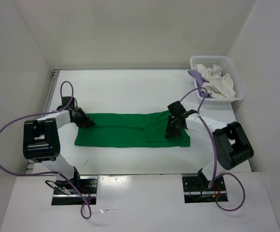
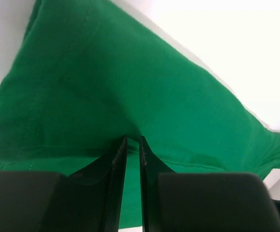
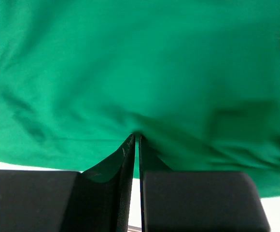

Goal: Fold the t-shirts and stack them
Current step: Fold the other side of the tshirt into a rectangle

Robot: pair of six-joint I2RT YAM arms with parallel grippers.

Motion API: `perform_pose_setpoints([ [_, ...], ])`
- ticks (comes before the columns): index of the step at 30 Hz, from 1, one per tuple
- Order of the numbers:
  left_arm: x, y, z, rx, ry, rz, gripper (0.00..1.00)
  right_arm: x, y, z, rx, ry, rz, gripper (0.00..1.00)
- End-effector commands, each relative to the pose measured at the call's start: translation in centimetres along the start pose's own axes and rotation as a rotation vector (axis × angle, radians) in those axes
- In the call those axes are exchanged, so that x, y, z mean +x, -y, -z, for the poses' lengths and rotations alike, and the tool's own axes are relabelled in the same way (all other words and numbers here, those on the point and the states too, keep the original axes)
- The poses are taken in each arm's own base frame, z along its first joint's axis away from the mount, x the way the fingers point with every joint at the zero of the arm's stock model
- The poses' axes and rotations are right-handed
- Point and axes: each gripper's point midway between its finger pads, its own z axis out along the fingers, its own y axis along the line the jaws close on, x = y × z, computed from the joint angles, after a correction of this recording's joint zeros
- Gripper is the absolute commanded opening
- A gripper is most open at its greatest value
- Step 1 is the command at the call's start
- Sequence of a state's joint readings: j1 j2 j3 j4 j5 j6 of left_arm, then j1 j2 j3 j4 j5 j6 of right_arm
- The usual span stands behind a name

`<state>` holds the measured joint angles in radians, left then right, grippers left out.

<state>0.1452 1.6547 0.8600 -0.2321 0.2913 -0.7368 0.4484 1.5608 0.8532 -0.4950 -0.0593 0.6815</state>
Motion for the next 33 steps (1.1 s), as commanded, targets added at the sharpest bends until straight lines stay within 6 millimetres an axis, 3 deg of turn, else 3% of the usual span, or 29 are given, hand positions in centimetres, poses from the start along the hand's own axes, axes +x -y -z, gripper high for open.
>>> perform_pose_setpoints([
  [1,0.1,-0.2,-0.2,0.03,-0.021,0.033,0.23,-1.9,1.5,0.9,-0.019,0.101,-0.127,0.11],
  [7,1.4,-2.4,0.3,-0.019,-0.036,0.05,0.27,-0.4,2.2,1.1,-0.037,0.092,-0.197,0.12],
  [10,0.3,-3.2,1.7,-0.024,0.011,0.076,0.27,-0.5,2.2,1.6,-0.051,0.095,-0.204,0.12],
  [11,-0.3,-2.8,2.2,-0.021,0.03,0.06,0.27,-1.7,1.1,2.9,-0.08,0.126,-0.201,0.14],
  [14,-2.5,-0.4,4.6,0.034,0.112,0.023,0.27,-4.0,-0.8,5.4,-0.124,0.18,-0.157,0.19],
  [15,-3.8,1.6,6.2,0.089,0.161,0.017,0.27,-4.9,-1.1,6.1,-0.126,0.203,-0.144,0.19],
  [17,-4.4,3.8,7.9,0.156,0.188,0.005,0.26,-6.5,-2.1,6.9,-0.135,0.234,-0.111,0.19],
  [19,-4.7,6.9,8.8,0.202,0.218,-0.055,0.26,-7.8,-2.5,6.1,-0.13,0.254,-0.088,0.16],
  [20,-4.7,7.9,8.9,0.215,0.228,-0.068,0.26,-8.9,-3.3,6.2,-0.143,0.276,-0.06,0.09],
  [21,-3.4,8.8,7.9,0.221,0.192,-0.098,0.26,-10.0,-3.8,6.1,-0.15,0.304,-0.045,0.07],
  [22,-3.4,9.2,7.4,0.217,0.188,-0.11,0.26,-10.5,-3.2,4.7,-0.099,0.298,-0.041,0.06],
  [23,-2.8,8.8,5.6,0.196,0.148,-0.111,0.26,-12.1,-3.9,4.9,-0.098,0.336,-0.024,0.06],
  [25,-1.8,9.1,3.6,0.19,0.109,-0.121,0.26,-13.6,-2.3,3.0,-0.02,0.334,-0.034,0.07],
  [26,-1.5,8.2,1.9,0.16,0.076,-0.108,0.26,-14.8,-2.4,3.0,-0.019,0.348,-0.028,0.1],
  [27,-1.6,8.0,1.2,0.157,0.073,-0.106,0.26,-15.7,-1.3,2.8,0.01,0.36,-0.054,0.22],
  [30,-1.4,6.9,-0.7,0.123,0.048,-0.093,0.26,-17.4,0.7,2.3,0.056,0.381,-0.07,0.37],
  [33,-1.7,6.2,-1.4,0.096,0.06,-0.097,0.26,-18.6,1.7,2.6,0.089,0.409,-0.077,0.38],
])
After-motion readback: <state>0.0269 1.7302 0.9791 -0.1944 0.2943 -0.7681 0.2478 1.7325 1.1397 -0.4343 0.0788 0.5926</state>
